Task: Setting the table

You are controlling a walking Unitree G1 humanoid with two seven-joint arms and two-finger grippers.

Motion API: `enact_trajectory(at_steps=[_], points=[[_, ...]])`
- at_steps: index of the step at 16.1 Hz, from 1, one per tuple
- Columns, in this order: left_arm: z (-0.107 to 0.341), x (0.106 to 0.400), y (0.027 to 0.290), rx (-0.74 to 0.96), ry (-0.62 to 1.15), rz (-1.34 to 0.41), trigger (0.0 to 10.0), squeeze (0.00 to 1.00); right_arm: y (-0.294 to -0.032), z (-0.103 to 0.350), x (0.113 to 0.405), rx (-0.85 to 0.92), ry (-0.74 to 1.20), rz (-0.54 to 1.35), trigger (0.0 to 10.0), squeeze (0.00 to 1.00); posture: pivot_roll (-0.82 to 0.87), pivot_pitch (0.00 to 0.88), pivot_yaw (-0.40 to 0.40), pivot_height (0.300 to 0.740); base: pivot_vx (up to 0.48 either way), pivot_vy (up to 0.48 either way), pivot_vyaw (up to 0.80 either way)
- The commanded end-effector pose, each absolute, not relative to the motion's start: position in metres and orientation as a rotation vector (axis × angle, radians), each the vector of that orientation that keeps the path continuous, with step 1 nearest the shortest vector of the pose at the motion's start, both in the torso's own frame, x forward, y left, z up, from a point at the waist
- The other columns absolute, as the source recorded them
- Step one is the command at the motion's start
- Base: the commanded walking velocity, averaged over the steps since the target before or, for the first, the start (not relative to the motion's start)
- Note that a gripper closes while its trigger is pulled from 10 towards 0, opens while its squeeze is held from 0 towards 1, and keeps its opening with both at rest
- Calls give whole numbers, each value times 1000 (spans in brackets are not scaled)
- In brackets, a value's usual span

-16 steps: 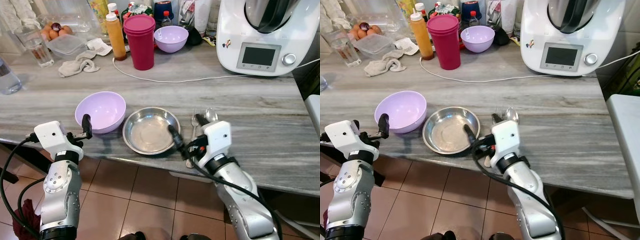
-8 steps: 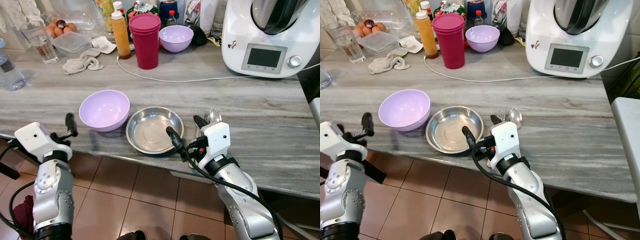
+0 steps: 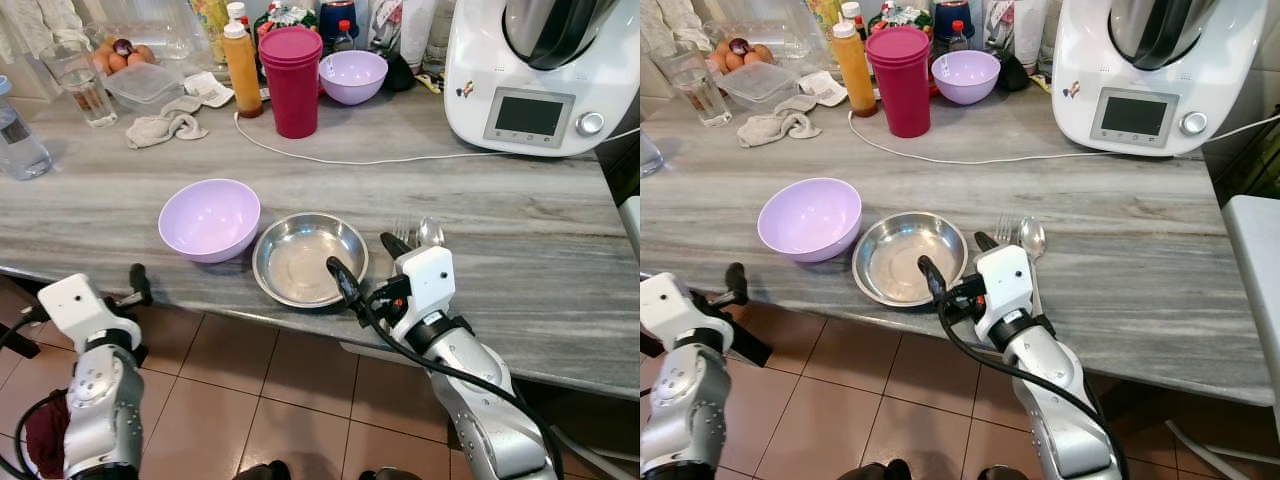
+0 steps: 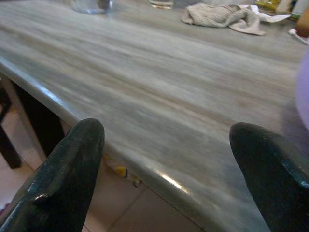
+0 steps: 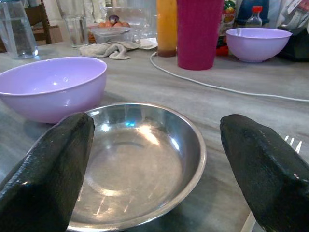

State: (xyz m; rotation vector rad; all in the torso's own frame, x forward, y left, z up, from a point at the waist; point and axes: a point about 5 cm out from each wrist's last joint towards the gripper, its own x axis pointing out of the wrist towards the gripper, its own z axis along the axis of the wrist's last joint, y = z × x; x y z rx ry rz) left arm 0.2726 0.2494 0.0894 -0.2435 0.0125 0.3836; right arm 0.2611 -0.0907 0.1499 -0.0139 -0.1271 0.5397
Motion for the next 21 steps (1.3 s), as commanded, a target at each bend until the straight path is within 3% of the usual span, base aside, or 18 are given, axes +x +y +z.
enact_trajectory(at_steps=[1,5,8,21], points=[[89,276,239,-274,26,315,10000,0,-88,150,259,-15,-127,552,10000,1000,-142,154,54,740,0,0,0],[89,280,204,-286,37,90,10000,0,-86,150,258,-10,-118,582,10000,1000,-143,154,58,740,0,0,0],[91,278,198,-264,28,13,10000,0,-86,149,258,-11,-115,584,10000,1000,-143,154,58,740,0,0,0],[92,282,198,-252,31,0,10000,0,-85,148,259,-15,-109,581,10000,1000,-147,154,62,740,0,0,0]])
